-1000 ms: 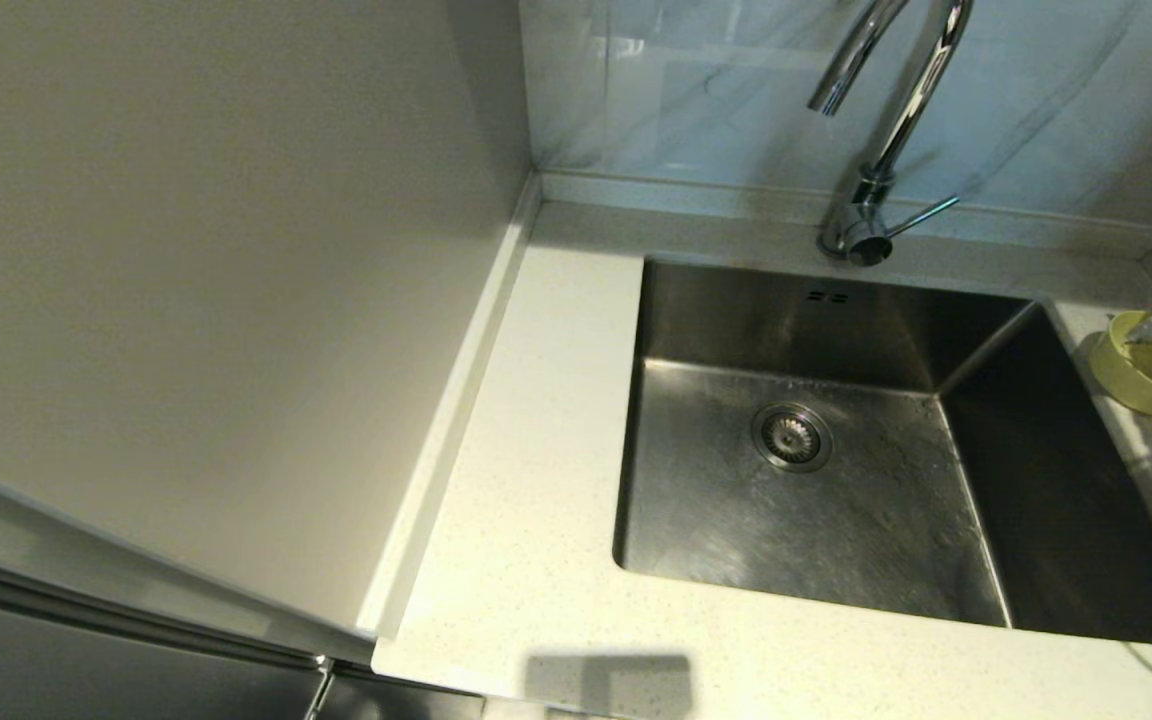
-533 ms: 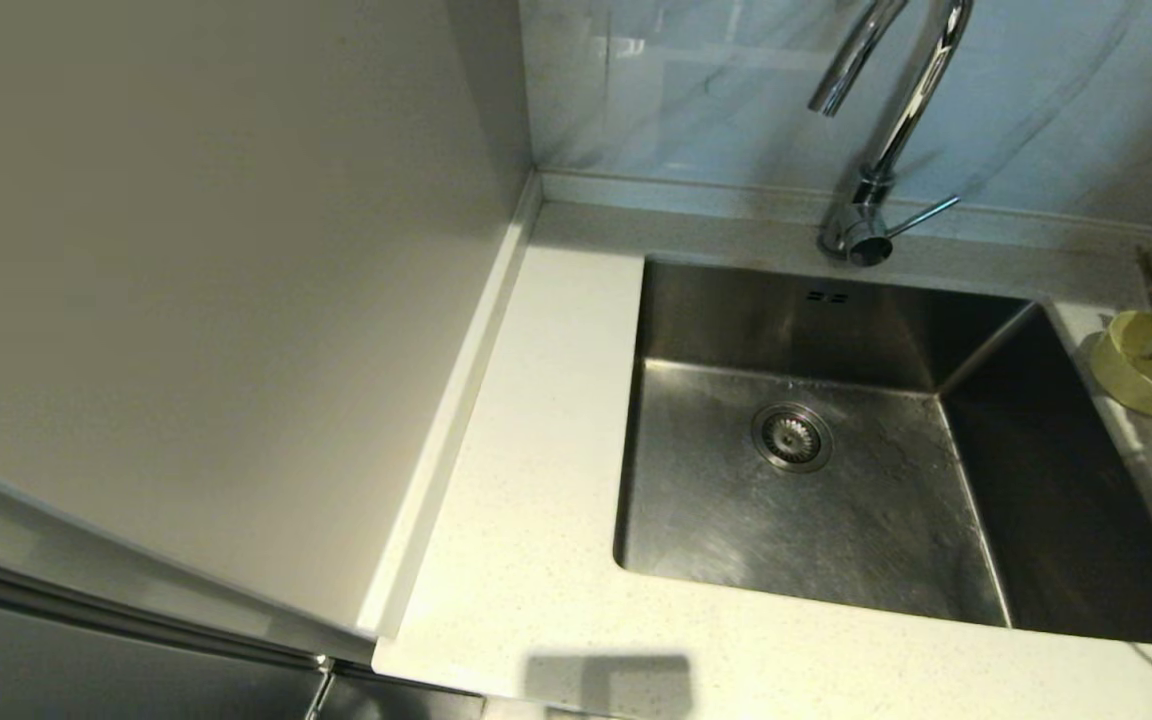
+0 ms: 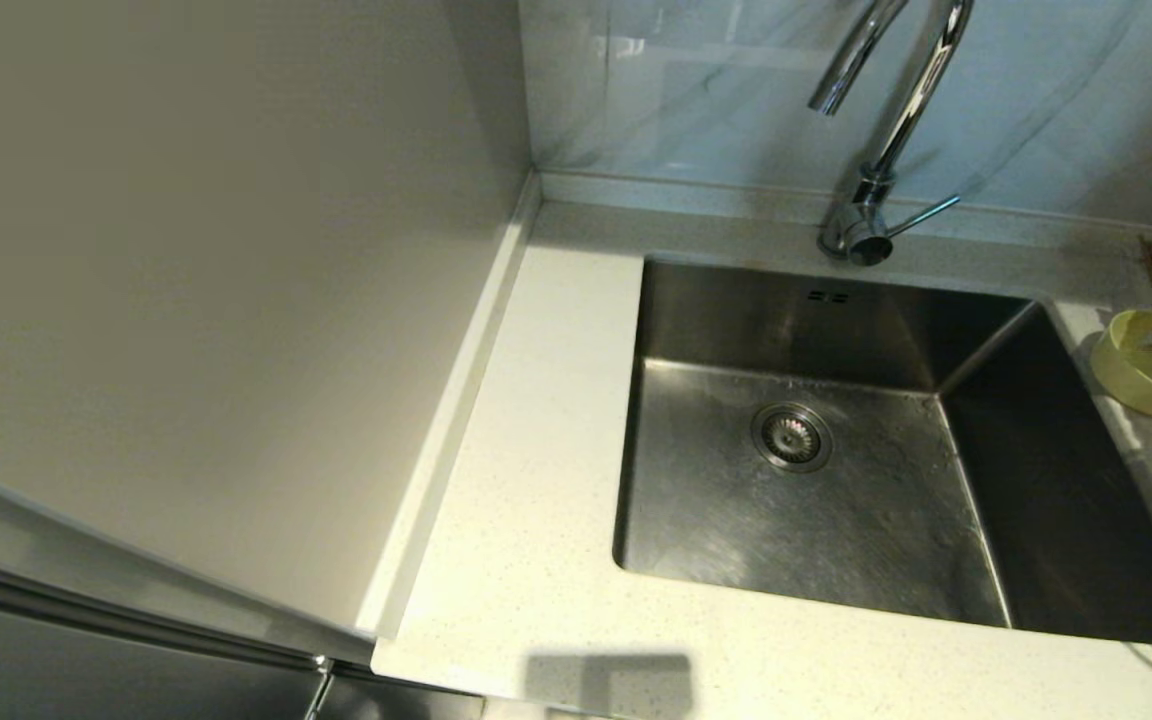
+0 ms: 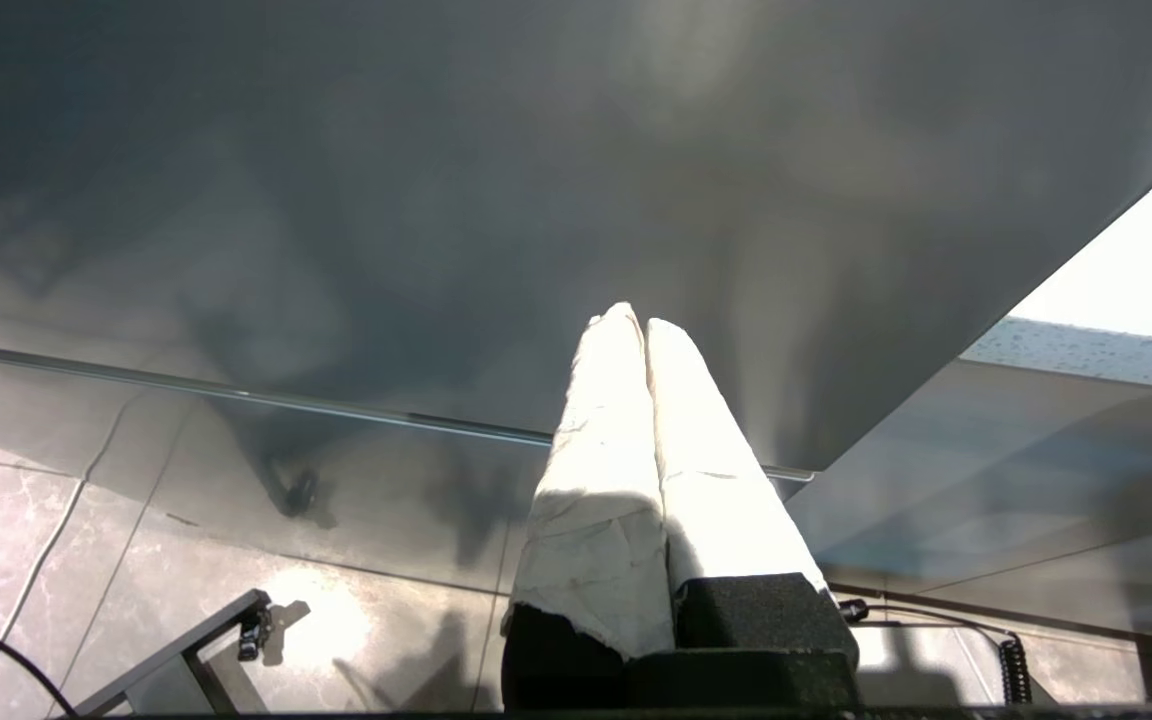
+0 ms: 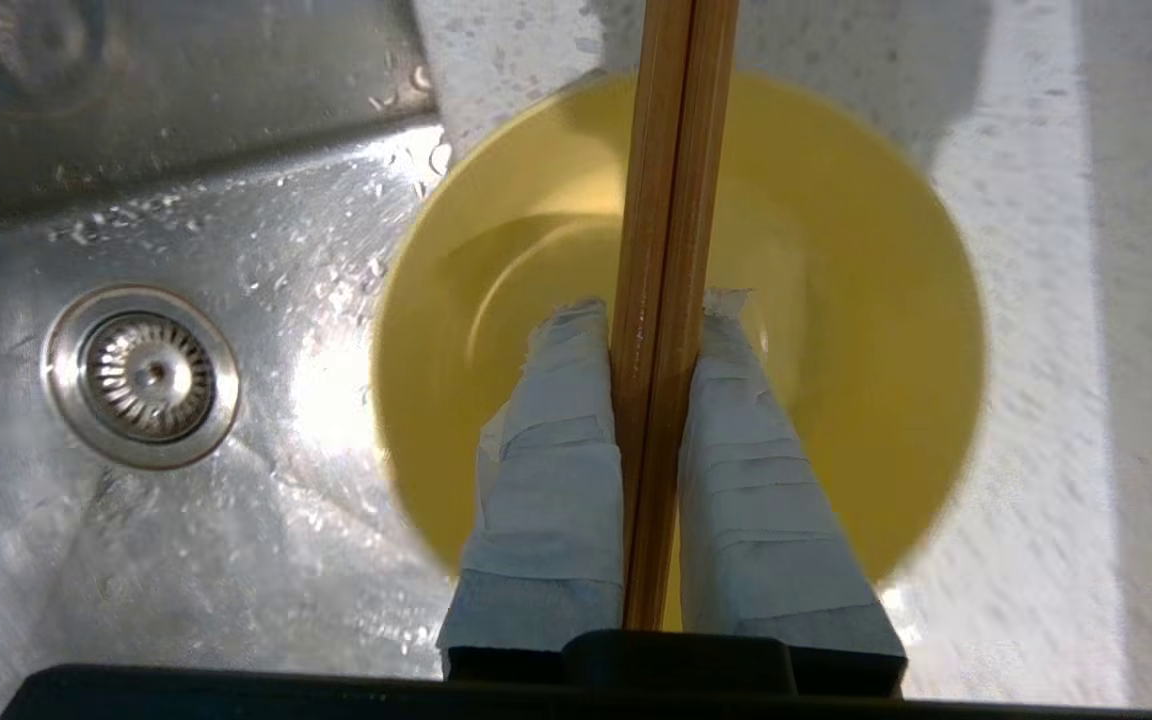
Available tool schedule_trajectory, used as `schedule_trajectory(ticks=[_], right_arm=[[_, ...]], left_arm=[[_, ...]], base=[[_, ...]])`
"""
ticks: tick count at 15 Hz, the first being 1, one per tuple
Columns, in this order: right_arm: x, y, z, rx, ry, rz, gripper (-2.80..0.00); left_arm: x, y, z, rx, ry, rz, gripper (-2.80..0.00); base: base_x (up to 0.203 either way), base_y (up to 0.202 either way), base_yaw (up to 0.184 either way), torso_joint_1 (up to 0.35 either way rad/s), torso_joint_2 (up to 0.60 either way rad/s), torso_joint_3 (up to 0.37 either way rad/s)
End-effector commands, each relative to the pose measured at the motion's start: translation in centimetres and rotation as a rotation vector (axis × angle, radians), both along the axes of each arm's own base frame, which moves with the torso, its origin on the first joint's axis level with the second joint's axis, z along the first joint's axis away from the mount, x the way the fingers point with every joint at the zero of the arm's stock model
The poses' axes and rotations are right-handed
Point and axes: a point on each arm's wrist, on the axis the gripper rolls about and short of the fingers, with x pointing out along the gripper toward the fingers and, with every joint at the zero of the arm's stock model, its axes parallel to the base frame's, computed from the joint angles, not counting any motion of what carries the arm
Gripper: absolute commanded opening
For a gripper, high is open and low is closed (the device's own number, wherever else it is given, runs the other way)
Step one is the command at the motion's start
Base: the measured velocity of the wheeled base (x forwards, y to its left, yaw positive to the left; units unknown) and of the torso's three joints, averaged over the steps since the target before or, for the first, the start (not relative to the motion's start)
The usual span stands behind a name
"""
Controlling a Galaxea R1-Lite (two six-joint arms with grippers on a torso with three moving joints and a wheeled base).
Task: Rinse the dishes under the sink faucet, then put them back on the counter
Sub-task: Put the chopsticks into the sink
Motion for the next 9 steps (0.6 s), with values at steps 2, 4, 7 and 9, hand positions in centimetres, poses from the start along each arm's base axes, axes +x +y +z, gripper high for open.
schedule_trajectory(ticks=[2,4,7,9], right_arm=[[-1.3,0.6,1.8,-0.009,-0.023,-0.002,-2.80],[-1.5,0.7,2.4,-0.017,-0.036,-0.003,-2.80],[-3.1,1.6,4.5,-0.034,-0.073,0.002,-2.80],[-5.2,3.1,6.6,-0.034,-0.100,0.030,-2.80]], left_arm=[[0.0,0.0,0.0,-0.001,-0.003,0.001,-2.80],[0.0,0.0,0.0,-0.001,-0.003,0.001,-2.80],[0.0,0.0,0.0,-0.001,-0.003,0.001,-2.80],[0.0,0.0,0.0,-0.001,-0.003,0.001,-2.80]], base=[[0.000,0.000,0.000,0.000,0.00,0.000],[0.000,0.000,0.000,0.000,0.00,0.000],[0.000,0.000,0.000,0.000,0.00,0.000],[0.000,0.000,0.000,0.000,0.00,0.000]])
